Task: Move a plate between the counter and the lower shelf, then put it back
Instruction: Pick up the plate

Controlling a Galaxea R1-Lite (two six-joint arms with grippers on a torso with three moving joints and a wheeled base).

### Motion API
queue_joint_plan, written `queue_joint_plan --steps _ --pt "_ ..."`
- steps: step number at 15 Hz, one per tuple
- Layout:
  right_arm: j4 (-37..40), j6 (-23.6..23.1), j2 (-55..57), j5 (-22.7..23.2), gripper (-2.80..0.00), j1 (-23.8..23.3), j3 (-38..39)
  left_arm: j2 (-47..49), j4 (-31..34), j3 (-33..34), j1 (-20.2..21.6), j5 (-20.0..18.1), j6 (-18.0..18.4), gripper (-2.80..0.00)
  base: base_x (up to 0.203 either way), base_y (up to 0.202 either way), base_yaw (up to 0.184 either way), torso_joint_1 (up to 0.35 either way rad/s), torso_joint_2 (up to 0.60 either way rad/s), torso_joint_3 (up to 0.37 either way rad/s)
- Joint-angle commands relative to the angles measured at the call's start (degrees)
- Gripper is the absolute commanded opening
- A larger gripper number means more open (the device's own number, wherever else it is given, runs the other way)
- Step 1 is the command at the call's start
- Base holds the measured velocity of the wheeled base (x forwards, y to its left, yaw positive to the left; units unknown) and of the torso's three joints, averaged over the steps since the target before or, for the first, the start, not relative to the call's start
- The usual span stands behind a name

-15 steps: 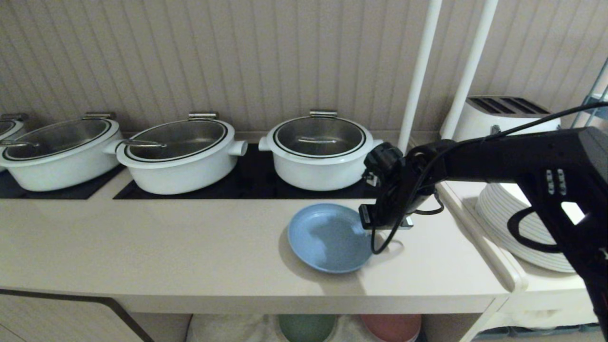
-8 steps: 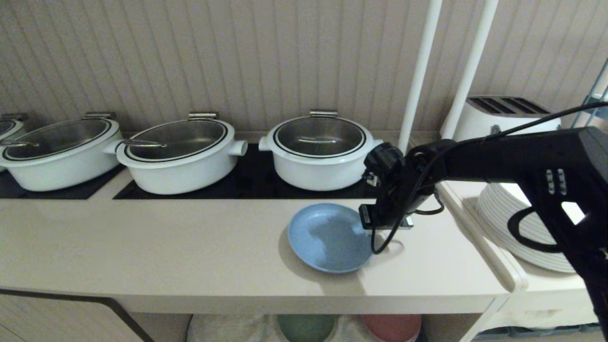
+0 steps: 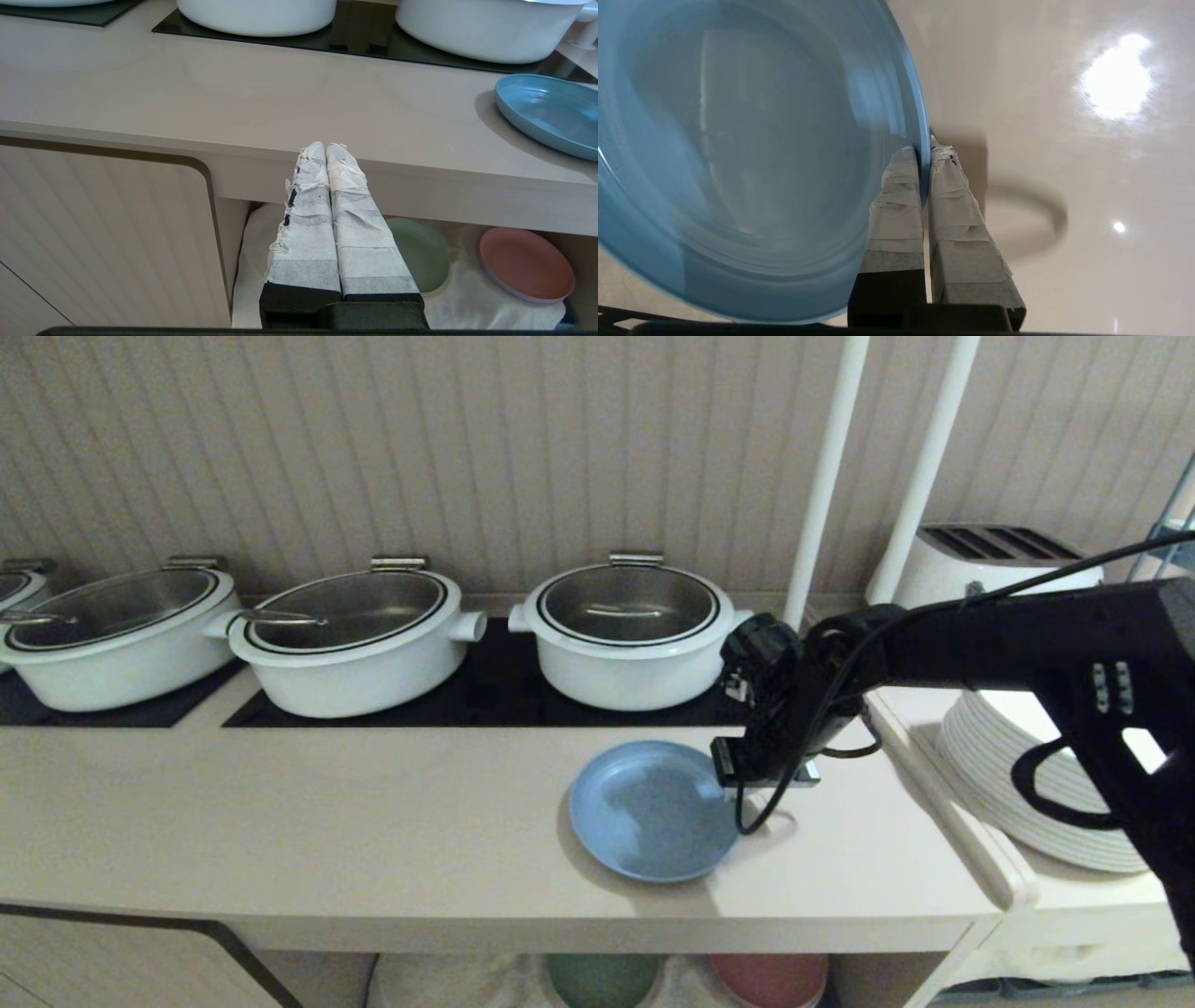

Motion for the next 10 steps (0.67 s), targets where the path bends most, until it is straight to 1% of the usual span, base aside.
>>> queue_joint_plan --steps 1,10 --pt "-0.06 1.23 -1.64 0.07 -2.80 -0.04 0.42 -0.02 0.00 -0.04 0.00 0.04 -0.03 -2.80 0.000 0.000 0.000 0.000 0.00 0.000" --pt "-0.42 1.33 -8.01 0.07 -2.80 -1.00 6.83 -0.02 0.00 -0.04 0.00 0.04 -0.12 -2.80 0.000 0.000 0.000 0.000 0.00 0.000"
